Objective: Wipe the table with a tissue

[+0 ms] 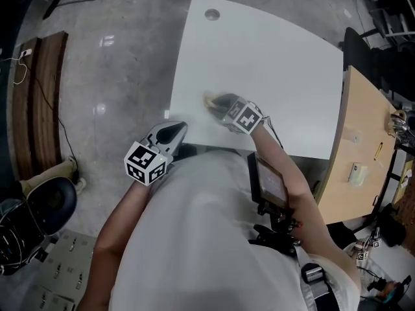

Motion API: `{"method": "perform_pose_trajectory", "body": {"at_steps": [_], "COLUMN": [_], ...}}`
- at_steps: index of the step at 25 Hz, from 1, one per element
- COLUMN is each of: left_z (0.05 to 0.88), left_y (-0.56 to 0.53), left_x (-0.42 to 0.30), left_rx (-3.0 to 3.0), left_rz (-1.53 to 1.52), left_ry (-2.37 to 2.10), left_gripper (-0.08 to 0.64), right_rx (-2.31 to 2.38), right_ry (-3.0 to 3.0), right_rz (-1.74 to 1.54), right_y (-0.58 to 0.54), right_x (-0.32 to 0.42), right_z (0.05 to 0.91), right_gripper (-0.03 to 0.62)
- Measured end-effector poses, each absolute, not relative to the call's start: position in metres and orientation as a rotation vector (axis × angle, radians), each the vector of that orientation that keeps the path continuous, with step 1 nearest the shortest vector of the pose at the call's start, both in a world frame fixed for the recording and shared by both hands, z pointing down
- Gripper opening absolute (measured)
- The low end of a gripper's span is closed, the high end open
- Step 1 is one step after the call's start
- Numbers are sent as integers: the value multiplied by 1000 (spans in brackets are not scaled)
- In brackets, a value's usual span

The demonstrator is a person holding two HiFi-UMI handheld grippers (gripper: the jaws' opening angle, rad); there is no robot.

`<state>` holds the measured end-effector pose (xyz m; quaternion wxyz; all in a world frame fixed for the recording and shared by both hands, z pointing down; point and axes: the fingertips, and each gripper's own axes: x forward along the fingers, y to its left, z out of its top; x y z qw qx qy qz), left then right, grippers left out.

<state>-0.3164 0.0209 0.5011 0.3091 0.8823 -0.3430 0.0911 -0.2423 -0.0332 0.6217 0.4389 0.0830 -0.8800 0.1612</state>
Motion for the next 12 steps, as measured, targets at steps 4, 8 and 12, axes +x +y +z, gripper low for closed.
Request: {"method": "perform_pose_trajectory", "body": {"at_steps": [4, 8, 12], "left_z": [505, 512, 503], "left_y": [27, 29, 25], "left_x": [-319, -314, -291], "left_rx": [2345, 2368, 2423], "left_rz": [240, 260, 298], "left_ry": [-864, -798, -714], "left_gripper": [8, 8, 8], "right_rx": [319, 556, 749], "right_ry": [-2340, -2457, -2495], "right_rz": [498, 637, 703], "right_y": [-26, -23, -10], "right_x": [-243, -217, -173], "right_z": [589, 554, 528], "right_gripper": [80, 80, 80]}}
